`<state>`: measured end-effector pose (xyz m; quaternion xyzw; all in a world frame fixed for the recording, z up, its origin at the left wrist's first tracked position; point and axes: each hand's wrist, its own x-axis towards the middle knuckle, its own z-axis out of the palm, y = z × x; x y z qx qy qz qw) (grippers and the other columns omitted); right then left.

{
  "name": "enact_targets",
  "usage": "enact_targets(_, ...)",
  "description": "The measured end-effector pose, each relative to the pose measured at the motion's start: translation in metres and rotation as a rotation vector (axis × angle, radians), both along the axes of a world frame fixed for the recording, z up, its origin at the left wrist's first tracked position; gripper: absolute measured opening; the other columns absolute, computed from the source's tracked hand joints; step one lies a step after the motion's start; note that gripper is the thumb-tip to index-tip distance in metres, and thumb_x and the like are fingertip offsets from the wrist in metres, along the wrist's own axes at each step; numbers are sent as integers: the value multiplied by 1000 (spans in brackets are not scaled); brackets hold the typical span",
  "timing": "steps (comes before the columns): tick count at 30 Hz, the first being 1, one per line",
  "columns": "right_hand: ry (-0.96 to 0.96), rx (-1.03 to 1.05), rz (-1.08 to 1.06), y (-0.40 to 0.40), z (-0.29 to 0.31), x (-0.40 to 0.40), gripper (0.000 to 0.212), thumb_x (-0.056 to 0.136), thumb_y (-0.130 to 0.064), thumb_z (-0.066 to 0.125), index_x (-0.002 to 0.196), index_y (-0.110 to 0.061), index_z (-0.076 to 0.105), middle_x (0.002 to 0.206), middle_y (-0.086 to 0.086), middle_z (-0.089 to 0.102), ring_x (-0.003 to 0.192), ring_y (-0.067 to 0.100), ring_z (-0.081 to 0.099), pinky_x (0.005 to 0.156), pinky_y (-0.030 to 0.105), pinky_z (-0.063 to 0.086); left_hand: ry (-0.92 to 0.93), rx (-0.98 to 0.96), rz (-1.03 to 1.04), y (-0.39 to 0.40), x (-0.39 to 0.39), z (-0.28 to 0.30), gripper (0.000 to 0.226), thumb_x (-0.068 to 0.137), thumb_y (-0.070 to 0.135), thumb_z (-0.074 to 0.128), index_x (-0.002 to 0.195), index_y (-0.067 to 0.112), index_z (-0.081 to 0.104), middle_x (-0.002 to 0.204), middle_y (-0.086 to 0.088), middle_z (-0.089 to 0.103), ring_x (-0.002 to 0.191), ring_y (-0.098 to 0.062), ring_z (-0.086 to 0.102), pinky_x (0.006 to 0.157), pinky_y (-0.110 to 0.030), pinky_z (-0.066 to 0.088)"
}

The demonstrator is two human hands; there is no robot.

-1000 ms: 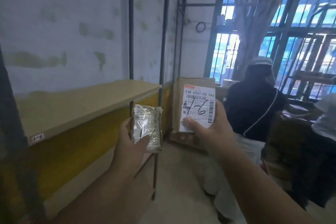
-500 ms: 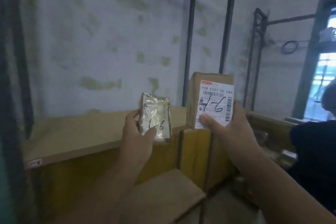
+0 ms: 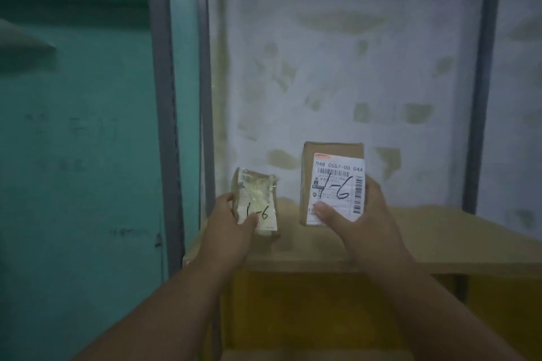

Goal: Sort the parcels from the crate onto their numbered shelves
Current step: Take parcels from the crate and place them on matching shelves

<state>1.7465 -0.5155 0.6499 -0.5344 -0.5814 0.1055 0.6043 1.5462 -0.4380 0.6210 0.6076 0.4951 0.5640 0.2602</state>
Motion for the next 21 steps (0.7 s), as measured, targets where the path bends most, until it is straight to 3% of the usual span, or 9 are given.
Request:
enact_targets(9, -26, -137, 76, 62, 0, 8, 61, 79, -45, 80, 124, -33, 41, 104, -24, 63, 92, -9, 60, 67, 15, 42, 272, -114, 240, 57, 8, -5, 50, 93, 37, 61, 133, 11, 46, 126, -10, 56, 104, -26, 58, 78, -32, 43)
enact_targets(13, -41, -199, 131, 82, 4, 16, 57, 86, -45, 74, 129, -27, 43, 114, -13, 65, 95, -2, 61, 66, 19, 44, 579, -186, 466, 65, 8, -3, 49, 93, 45, 52, 127, 9, 50, 126, -14, 49, 114, -32, 51, 90, -39, 43)
enact_targets(16, -45, -278, 167, 94, 3, 27, 46, 91, -43, 68, 126, -27, 44, 121, -6, 64, 97, 6, 62, 67, 23, 45, 643, -61, 575, 57, 14, -5, 44, 93, 40, 51, 129, 14, 51, 125, -11, 51, 114, -29, 46, 93, -40, 40)
enact_targets(21, -140, -433, 204, 107, 0, 40, 37, 97, -42, 58, 122, -18, 47, 118, 1, 60, 93, 15, 58, 61, 25, 39, 540, 207, 513, 21, 39, -13, 37, 89, 34, 57, 124, 22, 54, 120, 0, 51, 111, -20, 44, 93, -36, 38)
